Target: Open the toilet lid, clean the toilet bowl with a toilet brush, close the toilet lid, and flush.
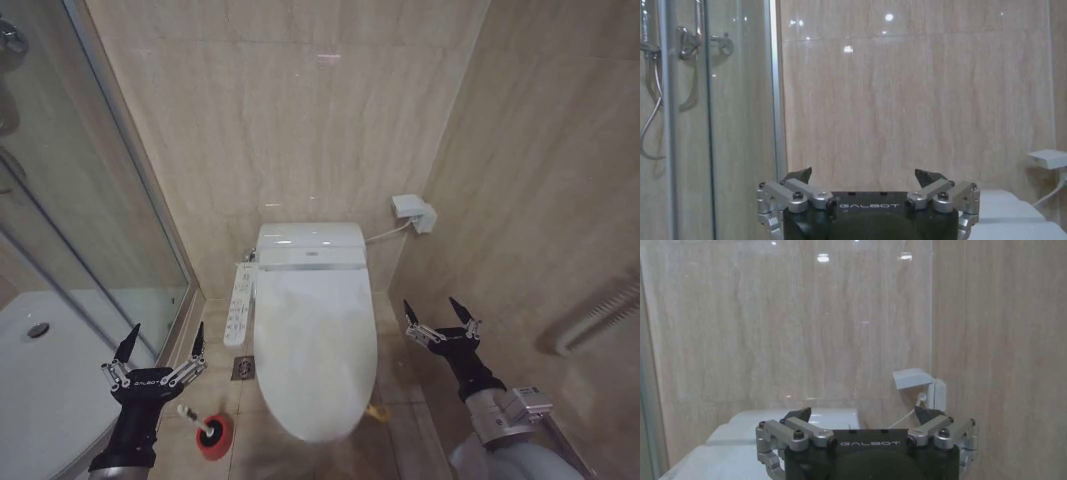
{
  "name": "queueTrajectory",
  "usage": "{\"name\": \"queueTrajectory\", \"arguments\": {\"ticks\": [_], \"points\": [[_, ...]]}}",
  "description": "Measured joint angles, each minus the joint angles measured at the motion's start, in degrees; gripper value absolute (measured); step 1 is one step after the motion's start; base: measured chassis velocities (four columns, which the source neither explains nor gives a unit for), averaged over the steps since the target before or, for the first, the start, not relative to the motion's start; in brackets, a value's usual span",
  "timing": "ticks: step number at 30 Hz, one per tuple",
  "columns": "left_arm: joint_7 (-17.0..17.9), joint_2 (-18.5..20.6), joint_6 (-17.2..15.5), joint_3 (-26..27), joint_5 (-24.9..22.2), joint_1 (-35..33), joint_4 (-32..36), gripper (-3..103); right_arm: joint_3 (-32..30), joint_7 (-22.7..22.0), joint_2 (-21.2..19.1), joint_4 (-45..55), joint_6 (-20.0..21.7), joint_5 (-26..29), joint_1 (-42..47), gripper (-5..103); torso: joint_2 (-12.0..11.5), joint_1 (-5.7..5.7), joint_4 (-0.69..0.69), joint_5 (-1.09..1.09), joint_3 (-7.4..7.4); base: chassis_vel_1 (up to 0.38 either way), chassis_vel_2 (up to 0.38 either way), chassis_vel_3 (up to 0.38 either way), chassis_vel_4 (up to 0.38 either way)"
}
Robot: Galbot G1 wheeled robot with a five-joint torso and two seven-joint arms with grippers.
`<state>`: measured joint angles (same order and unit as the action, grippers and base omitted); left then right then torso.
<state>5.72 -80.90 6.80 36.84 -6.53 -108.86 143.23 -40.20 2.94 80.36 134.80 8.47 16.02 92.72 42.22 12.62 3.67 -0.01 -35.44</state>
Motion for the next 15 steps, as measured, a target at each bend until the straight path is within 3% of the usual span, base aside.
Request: {"name": "queueTrajectory", "arguments": {"ticks": [15], "points": [[0.0,0.0,0.0,0.0,0.0,0.0,0.0,100,0.0,0.0,0.0,0.0,0.0,0.0,0.0,100,0.0,0.04,-0.01,0.04,-0.02,0.152,-0.153,-0.159,0.165]]}}
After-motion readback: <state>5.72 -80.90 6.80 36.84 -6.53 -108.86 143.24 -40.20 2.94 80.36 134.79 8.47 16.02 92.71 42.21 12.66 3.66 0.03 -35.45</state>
